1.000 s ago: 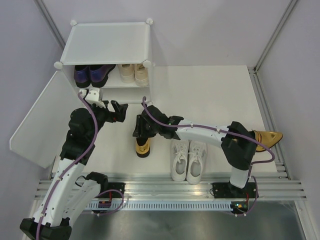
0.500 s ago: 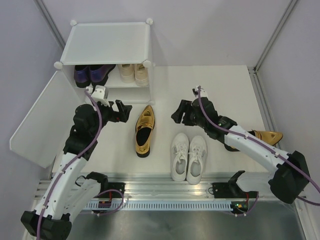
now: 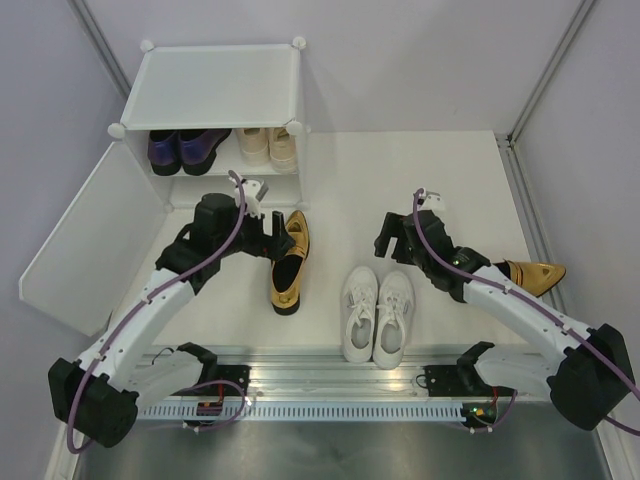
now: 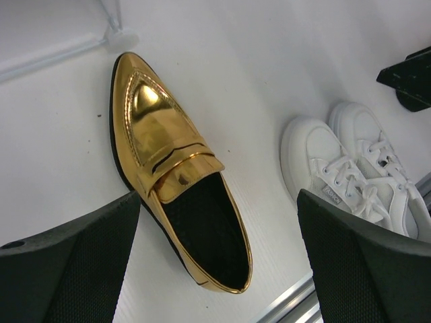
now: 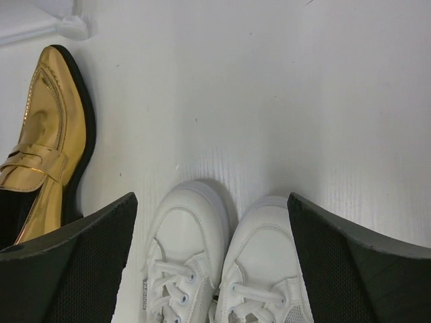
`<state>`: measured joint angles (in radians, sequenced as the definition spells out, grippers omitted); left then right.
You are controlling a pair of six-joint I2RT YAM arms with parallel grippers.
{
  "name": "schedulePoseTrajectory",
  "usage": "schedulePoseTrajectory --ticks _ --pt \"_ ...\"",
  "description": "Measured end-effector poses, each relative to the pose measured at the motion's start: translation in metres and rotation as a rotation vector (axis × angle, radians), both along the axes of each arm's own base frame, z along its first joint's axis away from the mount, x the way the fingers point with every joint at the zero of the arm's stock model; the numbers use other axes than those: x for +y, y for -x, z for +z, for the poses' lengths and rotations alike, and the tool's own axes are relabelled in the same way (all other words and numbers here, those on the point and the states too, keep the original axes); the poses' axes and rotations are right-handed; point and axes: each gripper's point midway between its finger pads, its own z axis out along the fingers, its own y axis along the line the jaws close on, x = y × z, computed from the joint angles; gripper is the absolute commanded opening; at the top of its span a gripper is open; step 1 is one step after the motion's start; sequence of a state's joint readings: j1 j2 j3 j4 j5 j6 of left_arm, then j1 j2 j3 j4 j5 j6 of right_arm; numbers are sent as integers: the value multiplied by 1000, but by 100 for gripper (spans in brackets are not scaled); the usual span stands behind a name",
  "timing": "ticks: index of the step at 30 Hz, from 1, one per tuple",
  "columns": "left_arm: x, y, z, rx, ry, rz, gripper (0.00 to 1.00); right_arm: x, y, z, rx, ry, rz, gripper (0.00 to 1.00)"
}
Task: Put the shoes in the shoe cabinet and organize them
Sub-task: Pick up the shoe from the center of the board.
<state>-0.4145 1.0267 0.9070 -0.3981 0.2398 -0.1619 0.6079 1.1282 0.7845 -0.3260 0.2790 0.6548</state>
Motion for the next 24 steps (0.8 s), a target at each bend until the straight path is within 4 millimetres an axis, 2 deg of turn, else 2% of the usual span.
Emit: schedulePoseTrajectory --ticks 2,8,12,21,24 --pt "-2 6 -8 31 -5 -1 100 -5 -2 -2 -2 16 -8 98" --pt "-11 35 -58 182 -49 -1 100 -17 -6 -6 -6 45 -21 98" --pt "-19 49 -82 265 -86 -15 100 -26 -9 -11 -2 59 -32 98" --pt "-23 50 -110 322 -165 14 100 -36 -11 -21 18 50 -39 98" --pt "-26 50 -114 315 -184 11 100 -36 -10 -23 20 46 -34 98"
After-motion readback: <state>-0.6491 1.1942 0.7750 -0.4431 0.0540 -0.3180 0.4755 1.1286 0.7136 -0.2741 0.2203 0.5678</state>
